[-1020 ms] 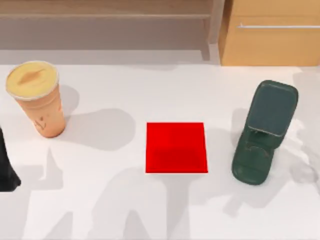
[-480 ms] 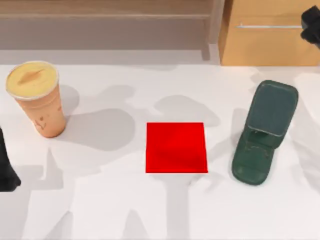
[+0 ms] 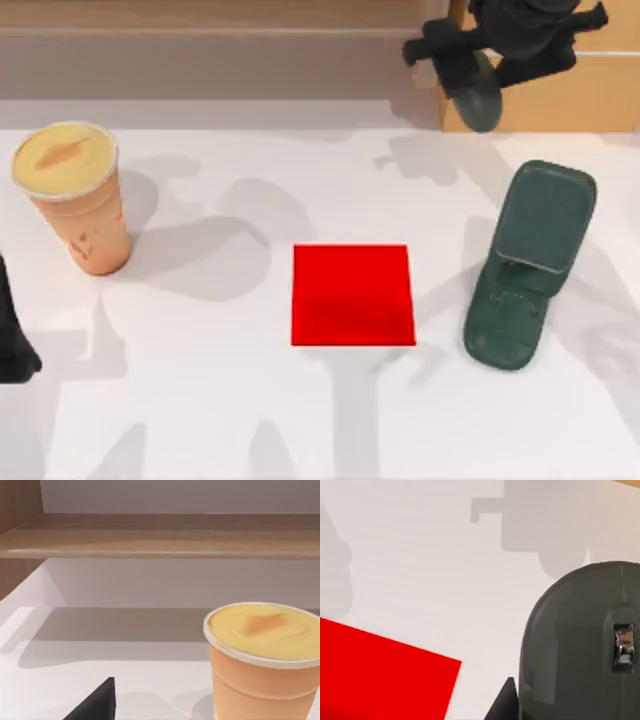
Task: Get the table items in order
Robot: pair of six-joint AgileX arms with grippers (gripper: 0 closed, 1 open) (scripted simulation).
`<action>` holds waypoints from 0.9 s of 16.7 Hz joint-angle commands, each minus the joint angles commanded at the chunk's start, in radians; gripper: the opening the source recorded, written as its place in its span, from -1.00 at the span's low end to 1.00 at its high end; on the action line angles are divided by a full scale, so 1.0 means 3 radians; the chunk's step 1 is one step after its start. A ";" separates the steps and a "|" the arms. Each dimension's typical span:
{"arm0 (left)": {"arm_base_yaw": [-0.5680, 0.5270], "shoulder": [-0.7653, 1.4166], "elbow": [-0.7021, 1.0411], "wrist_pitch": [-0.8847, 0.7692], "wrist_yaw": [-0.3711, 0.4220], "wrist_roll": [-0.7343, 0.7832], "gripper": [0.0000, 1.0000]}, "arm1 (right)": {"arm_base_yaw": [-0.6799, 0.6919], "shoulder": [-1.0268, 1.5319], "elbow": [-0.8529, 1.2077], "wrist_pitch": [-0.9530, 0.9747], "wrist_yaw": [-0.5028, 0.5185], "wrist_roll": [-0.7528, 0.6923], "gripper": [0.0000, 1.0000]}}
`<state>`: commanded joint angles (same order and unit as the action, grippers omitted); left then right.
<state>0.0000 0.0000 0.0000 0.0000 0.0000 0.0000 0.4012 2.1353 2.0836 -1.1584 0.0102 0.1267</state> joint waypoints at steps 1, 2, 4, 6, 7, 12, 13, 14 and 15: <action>0.0000 0.0000 0.0000 0.0000 0.0000 0.0000 1.00 | 0.0123 0.0115 -0.0018 -0.0007 -0.0003 0.0290 -1.00; 0.0000 0.0000 0.0000 0.0000 0.0000 0.0000 1.00 | 0.0244 0.0225 -0.0045 -0.0011 -0.0006 0.0579 -1.00; 0.0000 0.0000 0.0000 0.0000 0.0000 0.0000 1.00 | 0.0472 0.0428 -0.0127 -0.0015 -0.0012 0.1112 -1.00; 0.0000 0.0000 0.0000 0.0000 0.0000 0.0000 1.00 | 0.0674 0.0604 -0.0207 -0.0014 -0.0017 0.1528 -1.00; 0.0000 0.0000 0.0000 0.0000 0.0000 0.0000 1.00 | 0.0759 0.0678 -0.0239 -0.0014 -0.0019 0.1684 -1.00; 0.0000 0.0000 0.0000 0.0000 0.0000 0.0000 1.00 | 0.0929 0.0828 -0.0298 -0.0014 -0.0024 0.1961 -1.00; 0.0000 0.0000 0.0000 0.0000 0.0000 0.0000 1.00 | 0.0929 0.0828 -0.0298 -0.0014 -0.0024 0.1961 -1.00; 0.0000 0.0000 0.0000 0.0000 0.0000 0.0000 1.00 | 0.0929 0.0828 -0.0298 -0.0014 -0.0024 0.1961 -1.00; 0.0000 0.0000 0.0000 0.0000 0.0000 0.0000 1.00 | 0.0915 0.0822 -0.0294 -0.0012 -0.0028 0.1963 -1.00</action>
<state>0.0000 0.0000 0.0000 0.0000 0.0000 0.0000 0.6757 2.3820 1.9955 -1.1621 0.0018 0.7157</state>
